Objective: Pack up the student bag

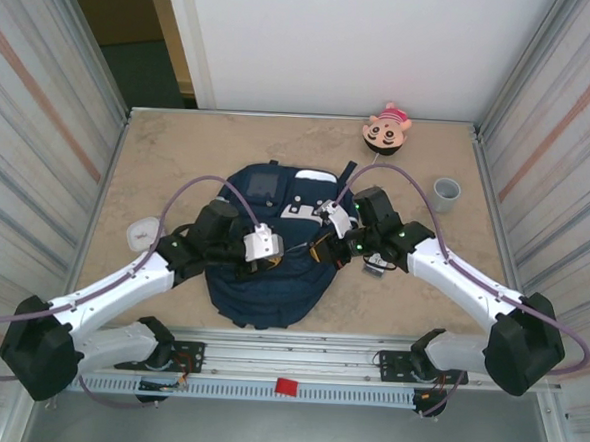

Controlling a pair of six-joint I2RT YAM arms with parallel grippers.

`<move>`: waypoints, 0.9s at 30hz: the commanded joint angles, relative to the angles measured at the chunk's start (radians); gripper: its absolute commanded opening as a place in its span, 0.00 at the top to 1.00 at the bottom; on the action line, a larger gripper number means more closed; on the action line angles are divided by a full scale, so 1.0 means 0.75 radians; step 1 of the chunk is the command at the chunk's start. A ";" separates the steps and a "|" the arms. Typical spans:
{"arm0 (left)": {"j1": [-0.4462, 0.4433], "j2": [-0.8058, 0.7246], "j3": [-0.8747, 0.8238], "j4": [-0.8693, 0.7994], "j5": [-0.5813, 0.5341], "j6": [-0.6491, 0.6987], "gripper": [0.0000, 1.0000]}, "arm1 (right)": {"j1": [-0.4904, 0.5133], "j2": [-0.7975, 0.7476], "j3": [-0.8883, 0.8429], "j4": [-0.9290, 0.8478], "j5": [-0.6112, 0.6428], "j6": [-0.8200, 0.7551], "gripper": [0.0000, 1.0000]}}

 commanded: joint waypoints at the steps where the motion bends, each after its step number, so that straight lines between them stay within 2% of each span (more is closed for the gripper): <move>1: -0.032 0.054 0.101 0.195 -0.290 -0.154 1.00 | 0.085 -0.045 0.085 -0.048 -0.012 0.060 1.00; 7: -0.032 0.176 0.150 0.292 -0.453 -0.275 1.00 | 0.152 -0.041 0.137 -0.109 0.009 0.225 1.00; 12: -0.032 0.225 0.178 0.301 -0.507 -0.296 1.00 | 0.141 -0.076 0.158 -0.201 0.104 0.301 1.00; 15: -0.031 0.239 0.182 0.296 -0.534 -0.303 1.00 | 0.096 -0.072 0.176 -0.213 0.079 0.384 1.00; 23: -0.039 0.271 0.191 0.359 -0.409 -0.327 1.00 | 0.172 0.059 0.214 -0.004 -0.078 0.580 1.00; 27: -0.042 0.269 0.191 0.363 -0.358 -0.305 1.00 | 0.198 0.102 0.241 0.021 -0.099 0.629 1.00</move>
